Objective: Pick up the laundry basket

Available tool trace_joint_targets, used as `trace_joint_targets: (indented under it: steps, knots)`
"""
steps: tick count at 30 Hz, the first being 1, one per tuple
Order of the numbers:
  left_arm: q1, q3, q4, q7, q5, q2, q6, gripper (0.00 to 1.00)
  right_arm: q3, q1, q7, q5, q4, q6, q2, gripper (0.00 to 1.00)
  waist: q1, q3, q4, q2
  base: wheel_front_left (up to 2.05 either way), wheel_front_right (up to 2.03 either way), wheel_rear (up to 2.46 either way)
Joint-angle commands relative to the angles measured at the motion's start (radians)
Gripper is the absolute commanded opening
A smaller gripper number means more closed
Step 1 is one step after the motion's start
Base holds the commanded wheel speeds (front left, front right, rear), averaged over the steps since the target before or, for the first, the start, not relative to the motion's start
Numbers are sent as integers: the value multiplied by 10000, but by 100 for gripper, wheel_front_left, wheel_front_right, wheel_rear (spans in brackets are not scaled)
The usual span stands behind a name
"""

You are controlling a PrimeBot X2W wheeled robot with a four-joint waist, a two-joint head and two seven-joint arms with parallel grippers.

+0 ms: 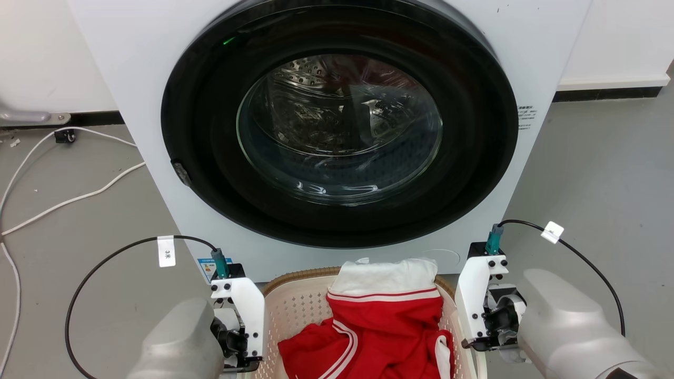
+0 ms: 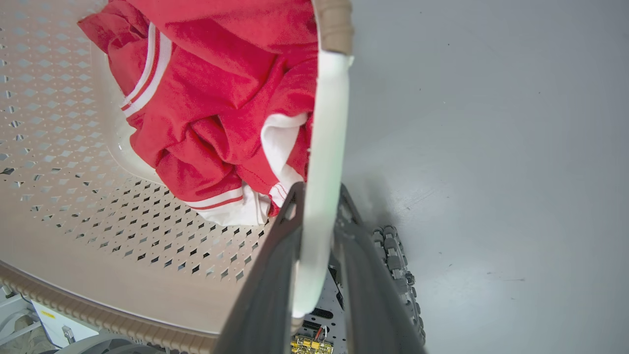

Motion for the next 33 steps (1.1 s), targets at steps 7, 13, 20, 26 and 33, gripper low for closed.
trace_joint_targets:
  steps: [7,13,20,26,33]
  knots:
    - [-89,-18,-135,-54,-162,-351,-154,0,-173,82,54,-102,-135,123,385,0,0,27,6,0,0,0,0]
    - [-88,-42,-135,-70,-214,-343,-157,0,-261,80,44,-183,-135,123,392,0,0,41,6,0,0,0,0]
    - [-78,-82,-138,-68,-250,-343,-162,0,-377,98,76,-292,-135,124,413,0,0,56,15,0,0,0,0]
    - [-87,-117,-138,-80,-304,-340,-165,0,-495,116,104,-400,-135,124,420,0,0,77,19,0,0,0,0]
    - [-78,-149,-138,-88,-345,-330,-169,0,-622,133,135,-555,-135,124,422,0,0,89,19,0,0,0,0]
